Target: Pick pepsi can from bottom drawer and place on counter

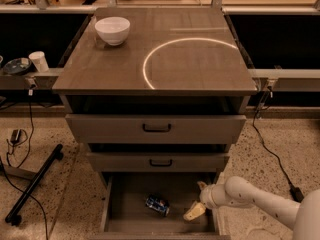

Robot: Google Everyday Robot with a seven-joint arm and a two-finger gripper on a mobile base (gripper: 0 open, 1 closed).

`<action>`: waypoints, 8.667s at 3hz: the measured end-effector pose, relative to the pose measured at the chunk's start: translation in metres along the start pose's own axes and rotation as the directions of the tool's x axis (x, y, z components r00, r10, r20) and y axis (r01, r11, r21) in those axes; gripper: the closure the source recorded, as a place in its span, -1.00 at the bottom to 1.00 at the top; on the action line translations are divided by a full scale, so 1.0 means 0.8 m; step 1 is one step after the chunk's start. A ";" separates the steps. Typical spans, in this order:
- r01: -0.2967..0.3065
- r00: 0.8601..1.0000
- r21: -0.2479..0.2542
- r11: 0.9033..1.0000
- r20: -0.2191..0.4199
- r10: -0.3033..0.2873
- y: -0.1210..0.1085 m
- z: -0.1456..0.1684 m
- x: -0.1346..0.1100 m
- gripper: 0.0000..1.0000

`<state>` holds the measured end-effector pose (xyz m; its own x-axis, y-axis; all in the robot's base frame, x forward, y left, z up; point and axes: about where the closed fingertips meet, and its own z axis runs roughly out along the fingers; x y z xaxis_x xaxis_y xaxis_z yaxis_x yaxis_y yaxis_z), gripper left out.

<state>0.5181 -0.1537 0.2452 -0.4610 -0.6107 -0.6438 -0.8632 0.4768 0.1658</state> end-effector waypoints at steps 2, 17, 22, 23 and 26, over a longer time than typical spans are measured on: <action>0.023 0.999 -0.011 1.000 0.039 -0.023 0.022 0.017 -0.021 -1.00; 0.224 0.955 0.057 0.973 -0.214 -0.207 0.041 0.182 -0.073 -1.00; 0.200 0.954 -0.079 0.977 -0.211 -0.213 0.078 0.270 -0.052 -1.00; 0.200 0.954 -0.079 0.977 -0.211 -0.213 0.078 0.270 -0.052 -0.65; 0.200 0.954 -0.079 0.977 -0.211 -0.213 0.079 0.270 -0.052 0.90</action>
Offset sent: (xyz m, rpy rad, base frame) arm -0.0064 0.0495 0.0105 0.0564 -0.0559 0.0293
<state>0.5276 0.0386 0.1210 -0.2997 -0.8177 -0.4915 -0.9516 0.2933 0.0923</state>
